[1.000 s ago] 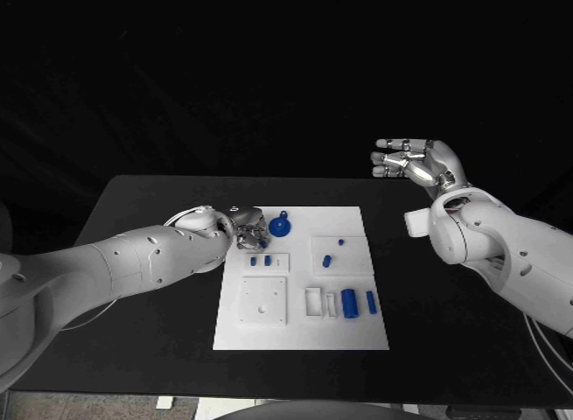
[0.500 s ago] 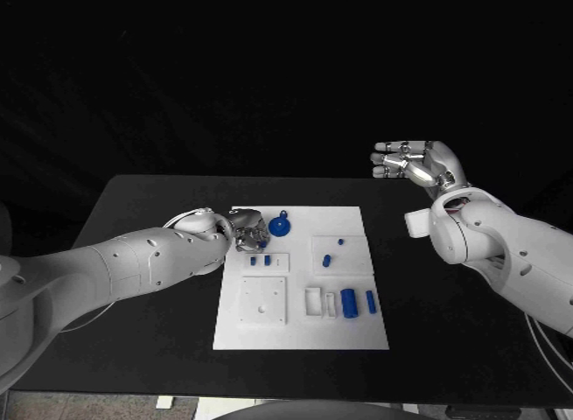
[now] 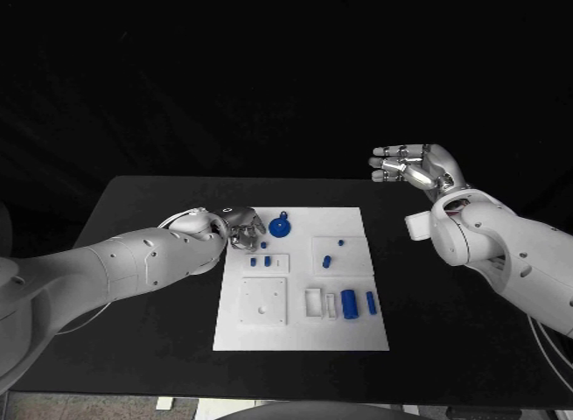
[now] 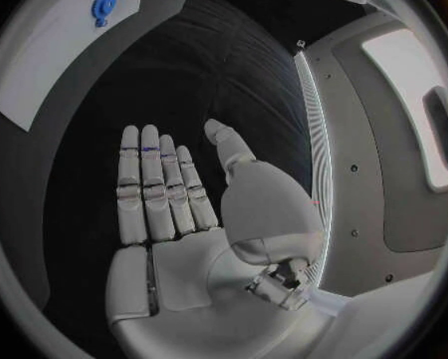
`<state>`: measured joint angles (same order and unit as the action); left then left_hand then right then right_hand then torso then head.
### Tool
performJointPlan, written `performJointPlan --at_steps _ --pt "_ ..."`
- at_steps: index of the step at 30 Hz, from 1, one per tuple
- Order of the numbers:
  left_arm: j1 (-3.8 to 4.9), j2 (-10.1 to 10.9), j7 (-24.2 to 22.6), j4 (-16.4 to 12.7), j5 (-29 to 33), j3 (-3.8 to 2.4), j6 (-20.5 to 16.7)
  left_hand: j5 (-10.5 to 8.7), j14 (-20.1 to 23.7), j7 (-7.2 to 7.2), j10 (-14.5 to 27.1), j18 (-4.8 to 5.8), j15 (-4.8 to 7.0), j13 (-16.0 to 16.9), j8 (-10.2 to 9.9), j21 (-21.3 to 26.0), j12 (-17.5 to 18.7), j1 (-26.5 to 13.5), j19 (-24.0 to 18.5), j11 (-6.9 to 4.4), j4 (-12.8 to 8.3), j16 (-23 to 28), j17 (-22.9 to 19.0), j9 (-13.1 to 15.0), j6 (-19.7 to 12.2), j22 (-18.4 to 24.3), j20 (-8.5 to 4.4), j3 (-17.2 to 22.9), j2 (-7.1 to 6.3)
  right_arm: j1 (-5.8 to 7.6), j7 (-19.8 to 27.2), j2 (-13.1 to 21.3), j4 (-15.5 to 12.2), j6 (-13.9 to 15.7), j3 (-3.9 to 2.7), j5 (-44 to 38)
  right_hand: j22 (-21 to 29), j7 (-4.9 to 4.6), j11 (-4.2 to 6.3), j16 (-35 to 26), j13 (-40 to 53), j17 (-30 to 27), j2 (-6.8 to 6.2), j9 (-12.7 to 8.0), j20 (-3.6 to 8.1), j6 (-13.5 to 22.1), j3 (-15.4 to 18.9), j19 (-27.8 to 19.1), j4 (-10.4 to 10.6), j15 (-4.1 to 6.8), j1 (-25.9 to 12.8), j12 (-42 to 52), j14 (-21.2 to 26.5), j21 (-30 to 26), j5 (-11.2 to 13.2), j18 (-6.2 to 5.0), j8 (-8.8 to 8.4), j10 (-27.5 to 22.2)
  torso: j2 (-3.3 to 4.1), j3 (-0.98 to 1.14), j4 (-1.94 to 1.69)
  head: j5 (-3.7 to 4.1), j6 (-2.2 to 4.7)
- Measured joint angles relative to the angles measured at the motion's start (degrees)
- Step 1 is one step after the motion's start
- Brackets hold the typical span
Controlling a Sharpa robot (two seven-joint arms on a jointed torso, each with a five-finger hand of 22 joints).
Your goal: Assemble the parts on the task board
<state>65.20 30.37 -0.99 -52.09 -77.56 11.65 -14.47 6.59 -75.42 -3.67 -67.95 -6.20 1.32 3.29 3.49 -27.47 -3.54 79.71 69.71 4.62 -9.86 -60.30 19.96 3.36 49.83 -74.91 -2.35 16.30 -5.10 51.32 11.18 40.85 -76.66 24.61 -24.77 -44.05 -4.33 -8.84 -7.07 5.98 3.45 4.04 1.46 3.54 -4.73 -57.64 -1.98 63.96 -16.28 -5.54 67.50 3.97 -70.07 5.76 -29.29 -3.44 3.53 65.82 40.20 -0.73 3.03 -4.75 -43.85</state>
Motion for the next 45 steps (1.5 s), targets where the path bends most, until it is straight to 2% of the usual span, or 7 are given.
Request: performJointPlan --at_steps 8,12,17,24,32,38,45 --pt "0.03 1.62 -0.80 1.76 0.26 -0.12 -1.88 0.00 0.88 -2.14 -0.02 0.26 -0.04 0.03 0.61 0.10 0.18 0.67 -0.10 -0.04 -0.89 0.41 -0.36 0.32 8.21 0.00 0.12 1.91 -0.31 0.01 -2.25 -0.30 1.48 -6.80 -0.01 -7.31 -2.50 1.57 2.69 3.24 0.00 1.84 -0.47 0.25 3.70 -5.79 -4.93 5.99 -0.29 3.75 5.21 -0.23 -7.31 4.96 3.79 -1.85 0.29 5.78 0.00 0.04 0.00 0.46 0.35" --pt "0.37 2.99 -2.48 2.02 3.26 -1.50 -3.17 0.00 4.53 -3.08 -2.82 -0.11 -0.02 0.03 0.67 2.27 0.19 0.88 -3.80 -0.57 -1.82 5.38 -2.45 0.32 10.68 0.01 0.18 3.24 -0.10 0.00 -3.57 -1.01 2.45 -10.53 -0.01 -14.52 -6.32 2.15 3.73 7.30 0.00 4.90 -1.77 0.25 6.53 -7.40 -6.36 11.04 -0.27 6.33 6.73 -0.23 -13.35 11.22 5.35 -1.83 0.29 6.81 -0.01 0.04 -0.01 1.03 0.59" --pt "1.51 5.69 -6.48 -0.99 17.68 -3.68 -3.49 -0.23 9.75 -3.82 -1.22 0.66 -1.77 0.08 0.33 8.41 0.19 0.26 -10.63 0.46 -1.49 17.09 -7.50 0.31 11.14 1.87 1.56 2.66 1.12 0.00 -6.05 -1.91 3.93 -13.03 0.23 -25.81 -16.08 2.27 3.57 16.23 0.00 15.84 -3.09 0.21 8.46 -7.52 -11.73 9.97 -0.05 7.60 5.40 -0.23 -13.96 23.16 9.02 -1.77 0.29 6.21 -0.07 0.02 -0.06 1.83 0.88" --pt "3.34 9.40 -11.45 -6.94 40.74 -5.01 -2.25 0.90 10.44 -3.96 3.41 0.88 -4.35 0.08 0.33 17.23 0.00 -1.37 -13.93 1.93 -1.11 34.27 -14.41 0.31 10.51 8.80 4.08 1.75 2.75 0.02 -11.04 -3.88 5.79 -13.77 2.25 -40.65 -23.38 2.27 2.53 23.95 -0.03 25.24 -6.13 0.21 8.20 -7.52 -19.54 8.79 -0.11 7.72 6.08 -0.44 -13.85 30.77 15.56 -3.68 0.29 1.82 -0.32 -0.13 -0.22 2.18 1.27" --pt "5.88 13.13 -14.94 -15.01 65.23 -5.39 -0.35 -0.32 9.23 -3.28 9.84 2.22 -8.04 0.11 0.33 23.84 -0.27 -5.19 -18.09 2.64 3.36 55.28 -15.72 0.27 6.69 31.88 8.64 -5.85 4.30 -0.04 -16.50 -7.68 8.72 -13.24 5.67 -53.36 -28.06 2.17 2.10 30.43 -0.15 30.07 -8.57 0.21 7.29 -7.15 -23.10 9.09 0.15 6.98 5.19 -0.44 -13.97 34.29 17.31 -4.67 0.29 -0.37 -0.90 -0.29 -0.41 2.07 1.42" --pt "6.45 13.72 -16.45 -19.13 71.64 -5.42 0.97 -0.43 14.33 -3.85 10.63 2.86 -10.25 0.11 0.33 23.84 -0.27 -3.49 -20.76 3.09 4.34 56.77 -16.26 0.19 4.68 51.37 10.67 -14.33 5.99 -0.02 -18.87 -10.23 11.31 -12.65 7.33 -58.39 -29.90 1.97 1.84 32.95 -0.14 30.67 -8.81 0.17 6.85 -6.56 -23.34 9.53 0.28 6.66 5.42 -0.44 -13.89 33.93 18.24 -4.95 0.29 -1.65 -1.16 -0.62 -0.53 1.29 1.53" --pt "6.57 13.75 -18.06 -22.44 73.20 -5.42 2.14 -0.67 14.33 -4.09 10.32 2.86 -10.25 0.05 0.33 23.18 -0.27 -2.92 -16.39 3.39 3.56 56.77 -16.26 0.15 5.74 63.97 10.55 -16.60 6.57 -0.04 -20.17 -12.75 14.25 -11.91 9.12 -61.56 -32.15 1.89 1.84 34.18 -0.14 30.03 -9.01 0.18 6.63 -6.48 -24.05 9.75 0.32 6.65 5.21 -0.44 -13.90 32.72 18.48 -4.96 0.29 -1.64 -1.18 -0.72 -0.56 0.99 1.75"
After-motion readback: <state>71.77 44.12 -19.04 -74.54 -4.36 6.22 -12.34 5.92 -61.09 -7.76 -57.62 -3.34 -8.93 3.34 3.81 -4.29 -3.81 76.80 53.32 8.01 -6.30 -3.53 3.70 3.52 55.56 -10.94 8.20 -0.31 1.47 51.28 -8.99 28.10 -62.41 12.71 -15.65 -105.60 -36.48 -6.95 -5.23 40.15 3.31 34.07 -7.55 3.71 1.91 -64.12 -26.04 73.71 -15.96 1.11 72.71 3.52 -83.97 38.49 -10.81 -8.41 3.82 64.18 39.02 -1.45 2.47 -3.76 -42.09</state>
